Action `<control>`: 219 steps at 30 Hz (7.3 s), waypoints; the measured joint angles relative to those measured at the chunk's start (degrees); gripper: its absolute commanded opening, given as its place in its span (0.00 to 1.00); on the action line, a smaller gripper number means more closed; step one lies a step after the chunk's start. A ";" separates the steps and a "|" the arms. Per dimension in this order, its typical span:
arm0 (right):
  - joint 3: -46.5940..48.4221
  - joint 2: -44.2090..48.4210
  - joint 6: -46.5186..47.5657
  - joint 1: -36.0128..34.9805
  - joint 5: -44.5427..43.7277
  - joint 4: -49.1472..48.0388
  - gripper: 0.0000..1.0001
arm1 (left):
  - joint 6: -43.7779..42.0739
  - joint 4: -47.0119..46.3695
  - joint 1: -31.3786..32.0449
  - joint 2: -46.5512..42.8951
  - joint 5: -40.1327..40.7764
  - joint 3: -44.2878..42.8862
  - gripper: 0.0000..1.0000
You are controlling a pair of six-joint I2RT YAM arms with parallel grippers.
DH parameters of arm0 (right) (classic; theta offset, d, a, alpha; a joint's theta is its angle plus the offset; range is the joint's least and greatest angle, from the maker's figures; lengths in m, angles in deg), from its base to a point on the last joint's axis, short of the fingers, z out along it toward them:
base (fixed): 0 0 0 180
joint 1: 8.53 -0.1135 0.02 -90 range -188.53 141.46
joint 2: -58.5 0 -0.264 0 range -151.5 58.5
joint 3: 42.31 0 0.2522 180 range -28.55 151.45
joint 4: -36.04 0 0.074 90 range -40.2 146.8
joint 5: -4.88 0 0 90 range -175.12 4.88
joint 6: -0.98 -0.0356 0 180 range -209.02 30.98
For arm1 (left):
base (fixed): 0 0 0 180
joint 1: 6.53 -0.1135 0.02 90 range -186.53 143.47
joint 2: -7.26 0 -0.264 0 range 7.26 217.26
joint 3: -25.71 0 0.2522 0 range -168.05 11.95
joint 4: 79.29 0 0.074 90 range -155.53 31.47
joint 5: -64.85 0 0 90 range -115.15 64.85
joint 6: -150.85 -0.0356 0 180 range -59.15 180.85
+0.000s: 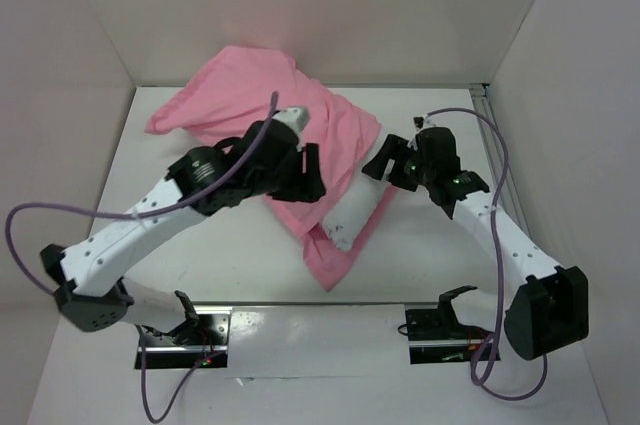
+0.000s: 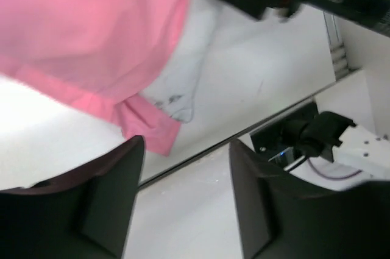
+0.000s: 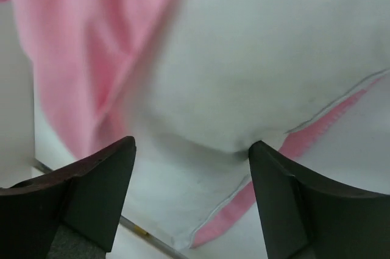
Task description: Put the pillow into the pillowcase
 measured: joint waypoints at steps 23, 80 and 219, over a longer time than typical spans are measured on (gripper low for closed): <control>-5.35 7.72 3.67 -0.22 3.72 16.57 0.98 | 16.57 -36.57 -0.98 -8.79 -5.81 57.46 0.89; 14.45 -18.12 -0.83 -12.09 12.55 -6.60 0.00 | 8.85 -39.17 -1.36 -21.90 -12.24 41.31 0.00; -4.81 7.28 3.78 14.82 13.09 9.18 0.16 | -10.75 10.97 -9.27 28.92 20.44 -17.07 0.00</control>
